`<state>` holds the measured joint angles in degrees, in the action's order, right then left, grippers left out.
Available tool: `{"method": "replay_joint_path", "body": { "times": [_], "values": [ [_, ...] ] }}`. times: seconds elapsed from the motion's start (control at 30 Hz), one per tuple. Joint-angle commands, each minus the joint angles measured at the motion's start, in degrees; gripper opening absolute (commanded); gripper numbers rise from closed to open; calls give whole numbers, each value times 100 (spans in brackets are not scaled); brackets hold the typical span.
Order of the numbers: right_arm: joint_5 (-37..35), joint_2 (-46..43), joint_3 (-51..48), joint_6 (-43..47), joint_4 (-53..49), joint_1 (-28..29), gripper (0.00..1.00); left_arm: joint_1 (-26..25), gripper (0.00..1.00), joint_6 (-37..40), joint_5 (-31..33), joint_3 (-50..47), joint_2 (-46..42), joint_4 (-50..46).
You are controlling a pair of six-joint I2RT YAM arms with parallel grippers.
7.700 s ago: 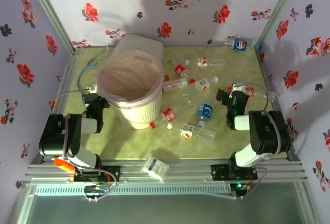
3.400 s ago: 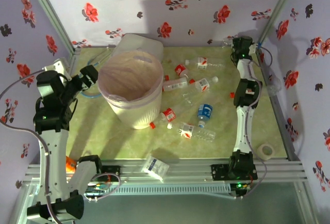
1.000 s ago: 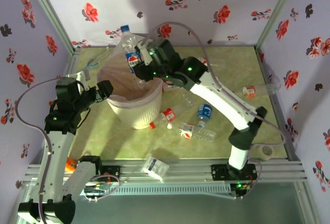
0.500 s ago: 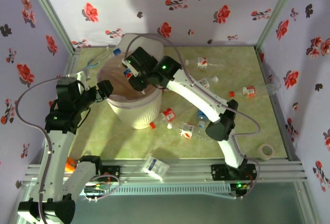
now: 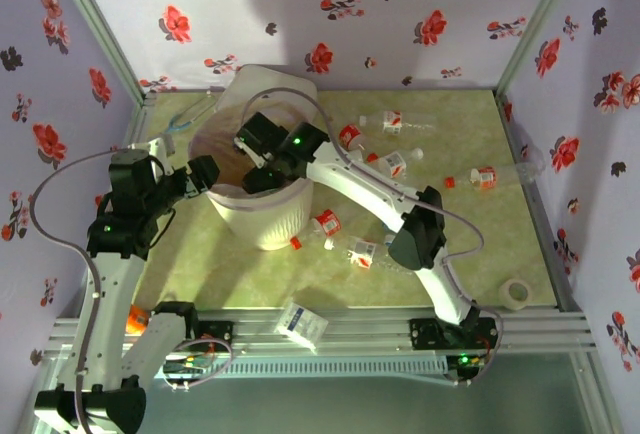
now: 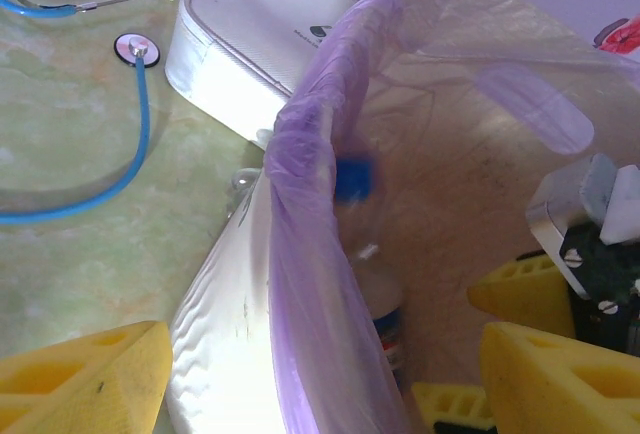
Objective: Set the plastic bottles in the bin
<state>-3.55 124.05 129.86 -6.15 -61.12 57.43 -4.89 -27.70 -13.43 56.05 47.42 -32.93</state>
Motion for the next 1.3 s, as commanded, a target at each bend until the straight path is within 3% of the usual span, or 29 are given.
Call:
{"method": "replay_joint_path", "body": {
  "times": [0.0,0.1,0.33,0.47,0.53,0.7,0.9,1.1,1.27],
  "values": [
    [-10,-204,-59,-12,355,45,89,-39,81,160,108,-85,4,131],
    [-163,-396,68,39,428,34,99,-39,81,160,109,-77,-5,129],
    [-529,-1142,393,-127,570,-110,99,-34,81,186,106,-77,-5,120],
    [-620,-2045,-70,-328,1085,-356,99,-39,81,198,117,-86,-8,129],
    [-998,-2591,-671,-412,1521,-601,99,-39,81,195,115,-94,-5,146],
    [-2381,-3887,-2598,-1274,1928,-2060,99,-39,81,152,79,-112,-72,162],
    [-1941,-4624,-4871,-2471,2368,-4426,99,-39,81,125,44,-42,-150,146],
    [-2553,-4856,-6643,-3120,3690,-5276,99,-39,81,149,58,-40,-175,112],
    [-2901,-4432,-7458,-3340,4805,-5792,95,-39,81,127,57,-59,-167,115]
  ]
}}
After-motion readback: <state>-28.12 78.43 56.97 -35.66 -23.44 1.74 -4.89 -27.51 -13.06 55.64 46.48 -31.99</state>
